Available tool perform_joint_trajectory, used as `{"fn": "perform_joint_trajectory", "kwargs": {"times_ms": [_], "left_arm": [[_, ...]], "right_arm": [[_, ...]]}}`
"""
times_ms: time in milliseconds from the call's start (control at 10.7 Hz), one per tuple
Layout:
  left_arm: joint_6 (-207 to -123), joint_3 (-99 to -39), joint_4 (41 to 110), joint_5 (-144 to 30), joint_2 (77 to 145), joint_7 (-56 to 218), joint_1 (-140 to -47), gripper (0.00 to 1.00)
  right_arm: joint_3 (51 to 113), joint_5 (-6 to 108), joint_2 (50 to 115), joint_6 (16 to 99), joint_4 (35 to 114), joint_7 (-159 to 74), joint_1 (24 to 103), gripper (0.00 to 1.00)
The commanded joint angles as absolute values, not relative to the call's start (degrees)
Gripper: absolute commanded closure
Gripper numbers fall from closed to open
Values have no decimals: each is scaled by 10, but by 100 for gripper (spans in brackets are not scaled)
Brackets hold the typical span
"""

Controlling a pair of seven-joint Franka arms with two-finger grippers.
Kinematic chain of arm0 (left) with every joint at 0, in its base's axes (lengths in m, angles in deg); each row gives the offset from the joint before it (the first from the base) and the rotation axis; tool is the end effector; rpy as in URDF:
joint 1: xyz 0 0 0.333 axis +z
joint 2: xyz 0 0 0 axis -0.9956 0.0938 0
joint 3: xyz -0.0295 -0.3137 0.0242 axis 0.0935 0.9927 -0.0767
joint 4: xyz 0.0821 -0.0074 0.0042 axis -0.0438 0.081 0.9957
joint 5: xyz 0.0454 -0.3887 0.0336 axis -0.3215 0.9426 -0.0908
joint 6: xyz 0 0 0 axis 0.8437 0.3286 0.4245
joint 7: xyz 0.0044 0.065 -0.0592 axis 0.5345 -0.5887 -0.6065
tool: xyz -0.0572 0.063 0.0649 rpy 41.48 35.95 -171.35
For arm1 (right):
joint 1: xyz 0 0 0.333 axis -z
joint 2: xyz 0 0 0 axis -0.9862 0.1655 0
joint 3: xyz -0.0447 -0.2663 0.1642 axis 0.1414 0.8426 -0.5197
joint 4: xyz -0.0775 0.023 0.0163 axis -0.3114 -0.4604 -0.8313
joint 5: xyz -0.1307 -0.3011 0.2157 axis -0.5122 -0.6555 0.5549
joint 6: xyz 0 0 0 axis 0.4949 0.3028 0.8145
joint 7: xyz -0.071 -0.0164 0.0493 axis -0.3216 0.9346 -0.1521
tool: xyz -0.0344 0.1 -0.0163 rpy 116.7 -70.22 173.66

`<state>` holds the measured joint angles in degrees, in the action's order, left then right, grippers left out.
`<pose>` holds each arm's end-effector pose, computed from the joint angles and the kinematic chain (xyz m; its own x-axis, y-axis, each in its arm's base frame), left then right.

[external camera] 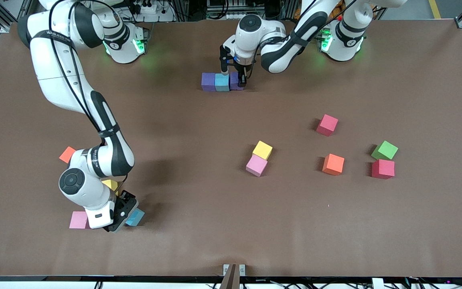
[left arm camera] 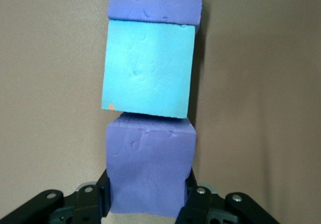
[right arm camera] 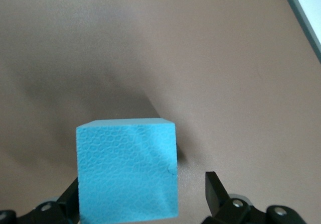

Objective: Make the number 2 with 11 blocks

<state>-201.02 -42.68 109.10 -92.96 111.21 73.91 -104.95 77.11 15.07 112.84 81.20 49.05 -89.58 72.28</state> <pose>0.1980 -0.4837 0.2078 0.0666 -0.9930 0.0980 -0.9962 -0.0606 0.0630 0.7608 0.1050 0.1977 0.5003 0.8555 0.1334 0.8421 -0.5166 0.1549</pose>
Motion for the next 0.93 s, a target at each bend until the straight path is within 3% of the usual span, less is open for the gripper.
{"fn": "perform_joint_trajectory", "kwargs": {"times_ms": [0,280,560,653,746,840], "left_arm": [[-2014,-430,1084,-940,1121,737,-1053,0],[-2014,-430,1084,-941,1114,737,-1050,0],[-2008,-428,1084,-931,1064,751,-1035,0],[-2003,-426,1084,-927,1050,791,-1029,0],[-1997,-416,1082,-927,1039,853,-1028,0],[-1994,-415,1082,-927,1023,893,-1026,0]], "right_arm": [[764,163,1142,809,456,-869,721,0],[762,163,1146,811,455,-853,713,0],[762,163,1148,813,455,-854,713,0],[762,163,1148,813,455,-856,712,39],[762,163,1148,812,455,-858,713,68],[761,163,1147,810,455,-860,712,80]]}}
